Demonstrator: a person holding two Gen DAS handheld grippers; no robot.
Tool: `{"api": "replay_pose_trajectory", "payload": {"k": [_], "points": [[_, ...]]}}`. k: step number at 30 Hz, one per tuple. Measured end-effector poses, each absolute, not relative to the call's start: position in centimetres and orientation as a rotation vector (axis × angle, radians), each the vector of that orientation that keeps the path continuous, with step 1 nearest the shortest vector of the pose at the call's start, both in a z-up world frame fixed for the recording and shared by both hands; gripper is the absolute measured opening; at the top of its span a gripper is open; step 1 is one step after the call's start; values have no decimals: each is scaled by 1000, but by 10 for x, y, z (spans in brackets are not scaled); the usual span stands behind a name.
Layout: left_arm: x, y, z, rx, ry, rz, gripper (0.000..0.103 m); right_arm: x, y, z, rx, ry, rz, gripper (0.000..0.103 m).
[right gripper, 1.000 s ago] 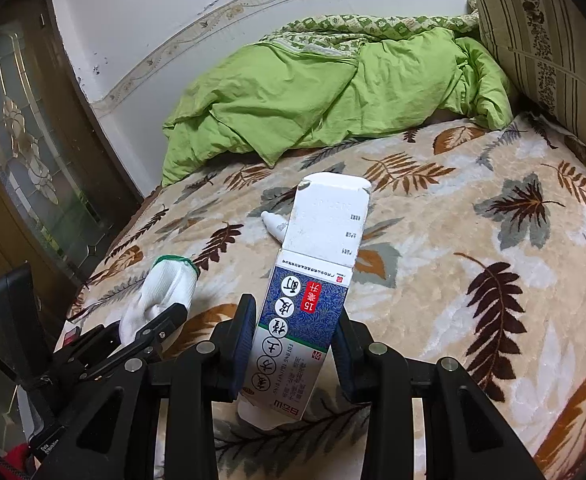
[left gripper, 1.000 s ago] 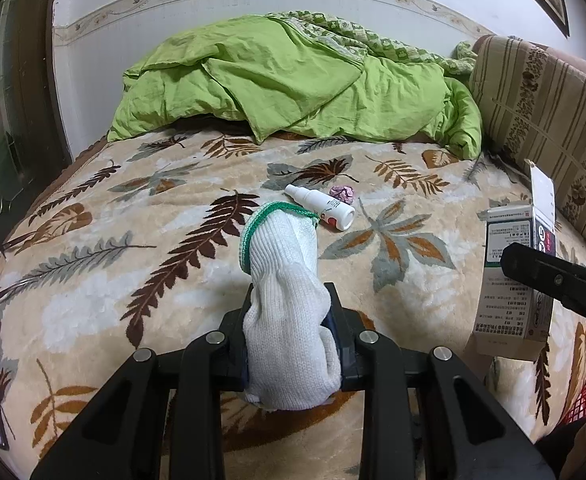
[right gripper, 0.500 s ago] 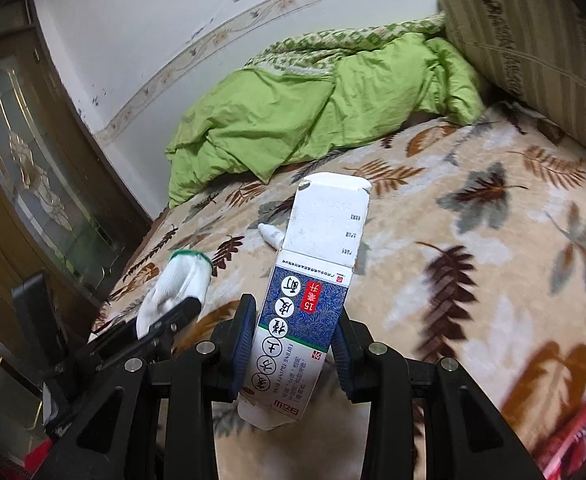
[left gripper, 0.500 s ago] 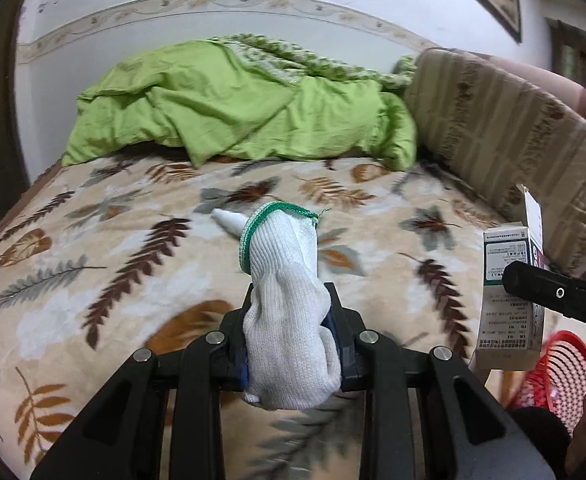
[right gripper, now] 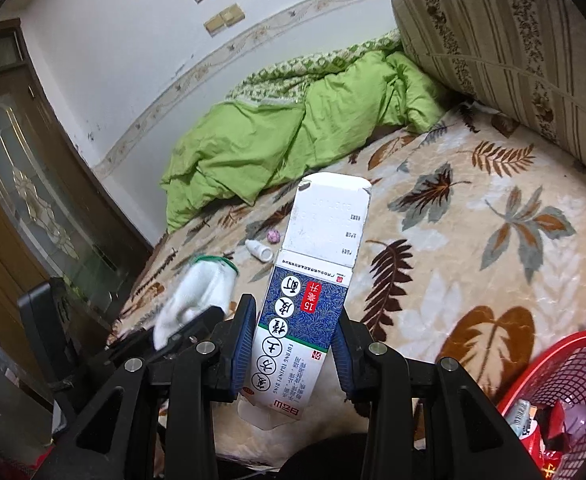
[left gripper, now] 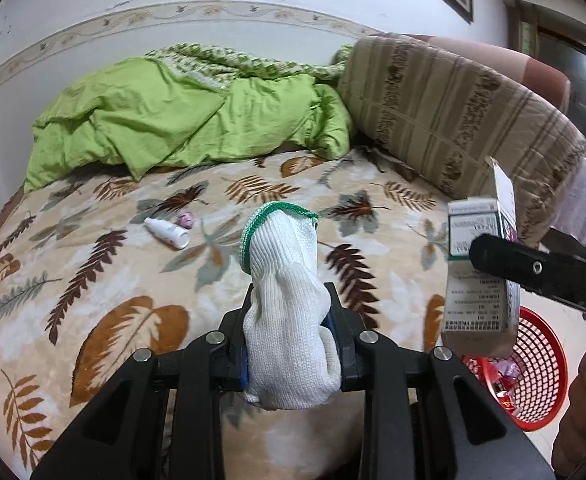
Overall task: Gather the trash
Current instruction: 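Carry the sock and medicine box over the red wastebasket and open both tools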
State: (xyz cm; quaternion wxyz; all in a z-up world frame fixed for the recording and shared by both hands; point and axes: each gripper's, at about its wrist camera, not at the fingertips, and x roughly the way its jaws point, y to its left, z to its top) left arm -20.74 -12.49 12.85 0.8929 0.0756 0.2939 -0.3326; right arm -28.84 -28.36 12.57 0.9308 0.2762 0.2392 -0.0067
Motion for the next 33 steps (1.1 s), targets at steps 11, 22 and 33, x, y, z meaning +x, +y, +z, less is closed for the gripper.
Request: {"api": "replay_pose_trajectory", "payload": {"k": [11, 22, 33], "points": [[-234, -137, 155, 166, 567, -758, 28, -331, -292, 154, 558, 430, -22, 38], [-248, -153, 167, 159, 555, -818, 28, -371, -321, 158, 575, 423, -131, 38], [-265, -192, 168, 179, 604, -973, 28, -421, -355, 158, 589, 421, -278, 38]]}}
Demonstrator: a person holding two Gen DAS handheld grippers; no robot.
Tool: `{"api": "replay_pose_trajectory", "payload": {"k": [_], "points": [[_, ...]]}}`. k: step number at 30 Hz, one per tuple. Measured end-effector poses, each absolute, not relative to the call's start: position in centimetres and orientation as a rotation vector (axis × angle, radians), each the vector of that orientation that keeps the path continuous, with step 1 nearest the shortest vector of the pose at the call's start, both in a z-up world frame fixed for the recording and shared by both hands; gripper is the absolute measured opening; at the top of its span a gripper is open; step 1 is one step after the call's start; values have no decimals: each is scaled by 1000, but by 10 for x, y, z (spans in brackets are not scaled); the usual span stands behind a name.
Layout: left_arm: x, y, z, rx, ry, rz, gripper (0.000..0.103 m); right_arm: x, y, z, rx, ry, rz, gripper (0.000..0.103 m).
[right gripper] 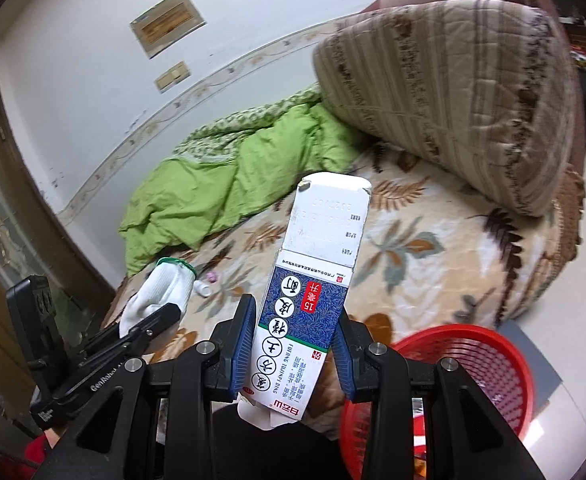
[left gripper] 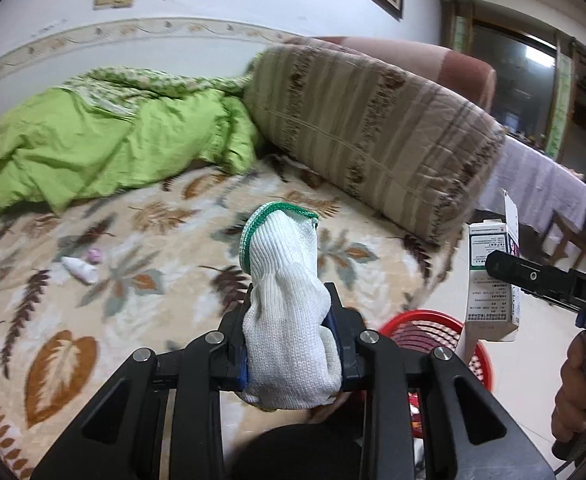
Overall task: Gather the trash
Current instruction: 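Carry the sock and medicine box over the red wastebasket and open both tools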
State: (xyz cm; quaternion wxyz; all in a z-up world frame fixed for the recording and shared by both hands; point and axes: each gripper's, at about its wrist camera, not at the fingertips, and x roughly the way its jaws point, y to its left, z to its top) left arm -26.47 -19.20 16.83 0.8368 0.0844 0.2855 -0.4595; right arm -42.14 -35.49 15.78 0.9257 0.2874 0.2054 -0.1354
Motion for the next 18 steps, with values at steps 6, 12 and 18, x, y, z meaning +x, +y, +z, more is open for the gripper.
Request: {"api": "replay_pose_trajectory", "payload": {"k": [6, 12, 18], "points": [[-283, -228, 164, 222, 640, -1069, 28, -453, -373, 153, 598, 432, -371, 38], [-303, -267, 141, 272, 744, -1181, 28, -476, -387, 139, 605, 467, -454, 38], [-323, -295, 112, 357, 802, -1205, 28, -488, -398, 124, 607, 506, -512, 38]]}}
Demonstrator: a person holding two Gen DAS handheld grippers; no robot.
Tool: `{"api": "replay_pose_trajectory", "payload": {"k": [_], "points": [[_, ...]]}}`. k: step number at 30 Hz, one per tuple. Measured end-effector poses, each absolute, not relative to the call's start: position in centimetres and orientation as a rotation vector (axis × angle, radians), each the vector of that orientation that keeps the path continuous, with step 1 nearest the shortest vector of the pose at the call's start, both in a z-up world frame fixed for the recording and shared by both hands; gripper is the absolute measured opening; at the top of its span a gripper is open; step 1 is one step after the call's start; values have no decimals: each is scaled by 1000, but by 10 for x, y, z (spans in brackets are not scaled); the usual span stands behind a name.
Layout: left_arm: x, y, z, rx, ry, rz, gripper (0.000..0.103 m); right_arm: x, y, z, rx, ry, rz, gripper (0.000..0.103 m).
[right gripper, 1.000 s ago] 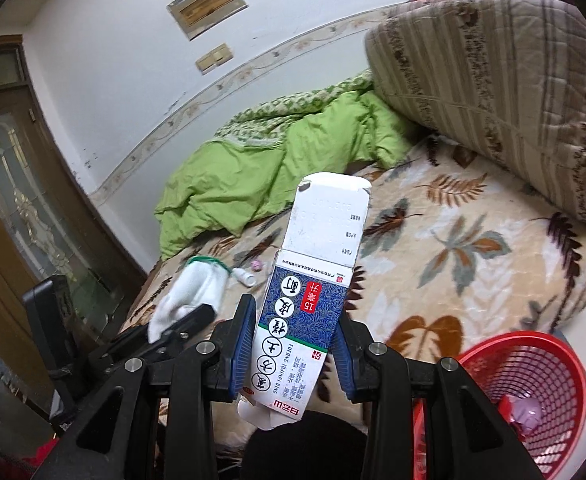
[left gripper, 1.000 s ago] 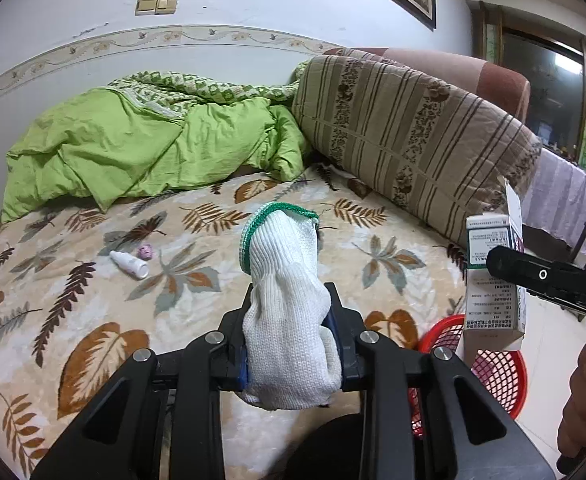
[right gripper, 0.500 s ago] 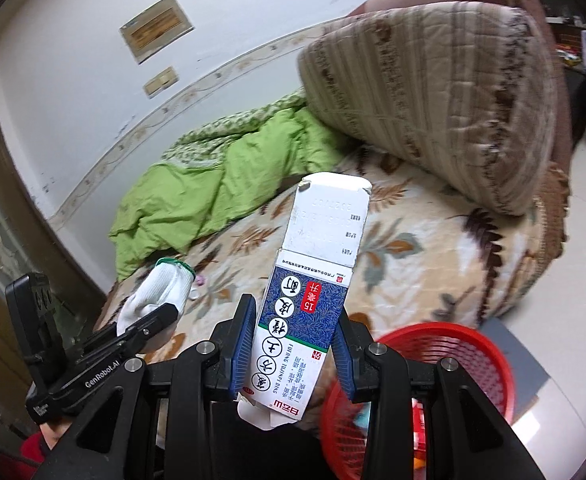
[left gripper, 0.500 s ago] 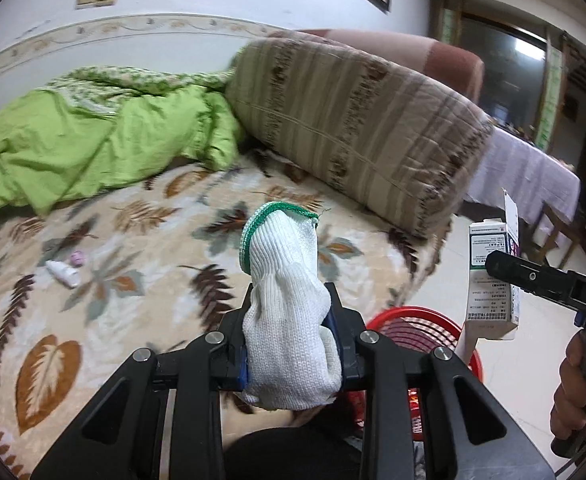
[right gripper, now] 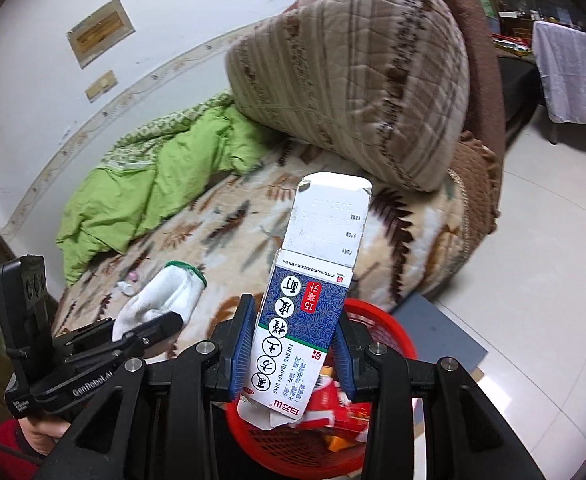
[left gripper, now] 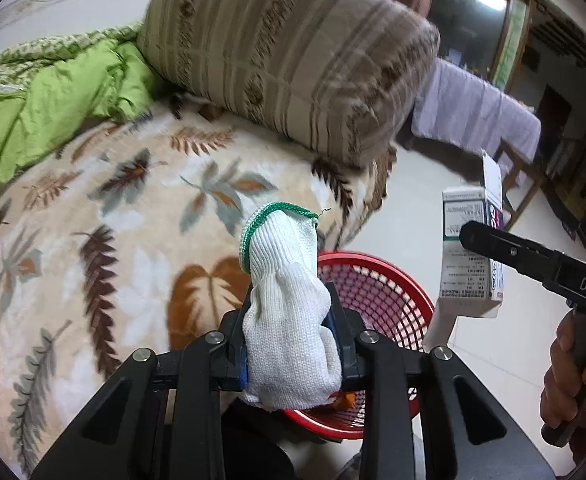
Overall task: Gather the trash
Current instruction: 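Carry the sock and medicine box over the red wastebasket and open both tools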
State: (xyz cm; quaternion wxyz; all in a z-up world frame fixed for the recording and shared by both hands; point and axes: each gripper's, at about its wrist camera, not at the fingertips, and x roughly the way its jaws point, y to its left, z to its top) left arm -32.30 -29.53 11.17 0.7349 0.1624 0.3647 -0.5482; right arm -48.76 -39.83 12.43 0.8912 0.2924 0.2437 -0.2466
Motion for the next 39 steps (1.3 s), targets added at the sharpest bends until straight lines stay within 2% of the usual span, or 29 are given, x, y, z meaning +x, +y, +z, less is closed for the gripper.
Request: {"api": "replay_pose_trajectory", "payload": {"k": [31, 35, 37, 39], "points": [[-341, -323, 92, 415, 834, -1255, 29, -483, -412, 95, 645, 593, -536, 39], [-344, -324, 92, 415, 828, -1270, 32, -482, -414, 92, 660, 605, -529, 42], [-344, -325, 92, 415, 829, -1275, 35, -482, -415, 91, 668, 613, -528, 47], [-344, -326, 92, 413, 829, -1273, 41, -483, -415, 90, 672, 612, -536, 58]]}}
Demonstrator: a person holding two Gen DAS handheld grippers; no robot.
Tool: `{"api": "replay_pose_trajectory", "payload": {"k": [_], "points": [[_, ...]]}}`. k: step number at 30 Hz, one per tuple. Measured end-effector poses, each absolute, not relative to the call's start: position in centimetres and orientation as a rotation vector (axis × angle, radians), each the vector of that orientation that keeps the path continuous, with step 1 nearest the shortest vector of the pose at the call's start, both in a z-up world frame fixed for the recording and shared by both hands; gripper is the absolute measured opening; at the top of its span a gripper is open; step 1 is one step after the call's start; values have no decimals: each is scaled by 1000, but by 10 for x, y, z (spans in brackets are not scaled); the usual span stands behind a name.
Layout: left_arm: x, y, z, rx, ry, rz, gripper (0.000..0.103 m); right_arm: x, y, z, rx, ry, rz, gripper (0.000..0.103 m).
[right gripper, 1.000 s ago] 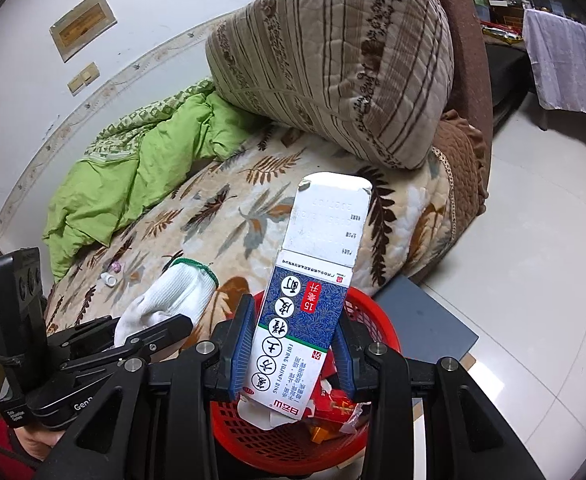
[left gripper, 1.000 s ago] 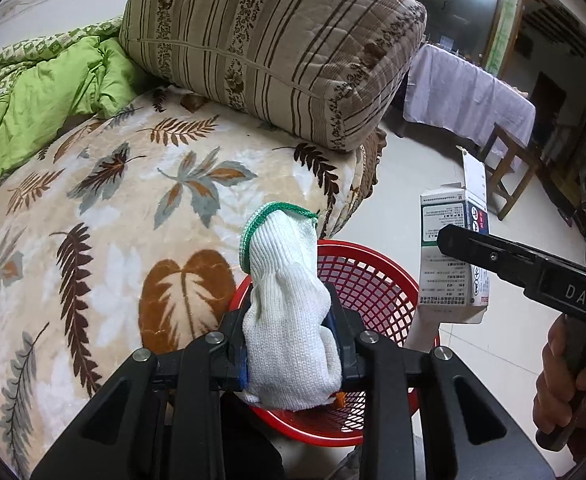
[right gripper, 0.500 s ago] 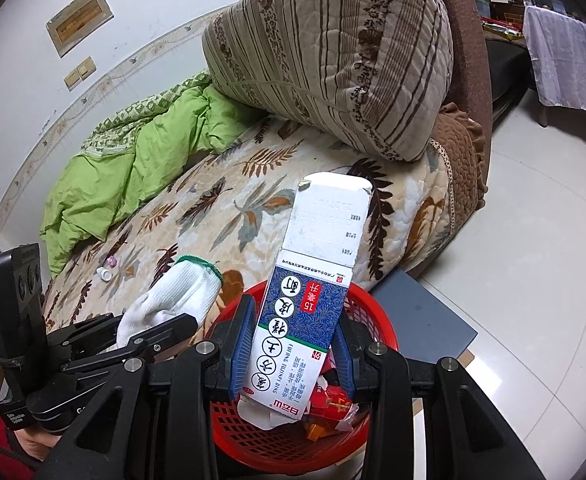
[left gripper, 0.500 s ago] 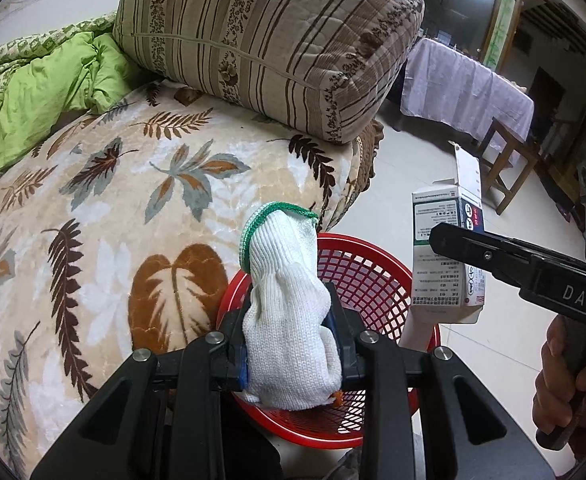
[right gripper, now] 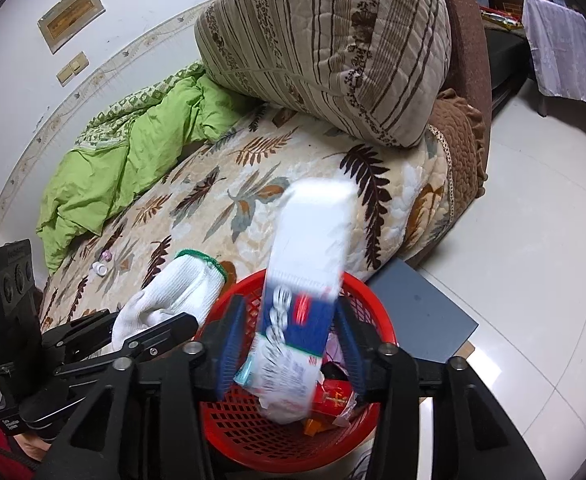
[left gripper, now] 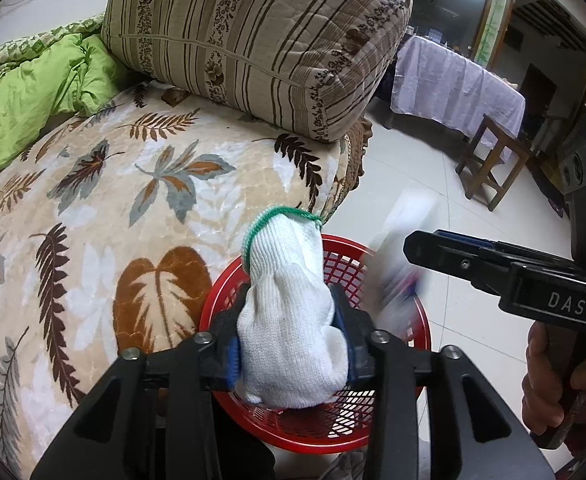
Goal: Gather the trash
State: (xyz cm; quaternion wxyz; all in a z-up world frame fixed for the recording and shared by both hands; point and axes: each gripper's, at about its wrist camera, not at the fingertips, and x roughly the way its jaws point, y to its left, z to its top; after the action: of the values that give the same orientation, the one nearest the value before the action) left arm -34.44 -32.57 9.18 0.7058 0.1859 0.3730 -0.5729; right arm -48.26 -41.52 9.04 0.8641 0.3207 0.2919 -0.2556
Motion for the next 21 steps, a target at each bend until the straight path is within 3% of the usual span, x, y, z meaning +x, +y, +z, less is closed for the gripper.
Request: {"api": "replay_pose_trajectory", "payload": {"k": [4, 7, 8, 12, 21], "points": [[-342, -323, 94, 397, 831, -1264, 45, -485, -414, 94, 668, 603, -548, 61], [-337, -314, 102, 366, 810, -1239, 64, -487, -412, 100, 656, 589, -572, 61], [-334, -308, 106, 357, 790, -1222, 66, -488, -410, 104, 637, 582, -603, 61], [-325, -281, 122, 333, 721, -1176, 82, -489, -391, 123, 546, 547, -753, 84], [-301, -188, 149, 308, 578, -965, 103, -462, -321, 127, 524, 536, -938, 97]]}}
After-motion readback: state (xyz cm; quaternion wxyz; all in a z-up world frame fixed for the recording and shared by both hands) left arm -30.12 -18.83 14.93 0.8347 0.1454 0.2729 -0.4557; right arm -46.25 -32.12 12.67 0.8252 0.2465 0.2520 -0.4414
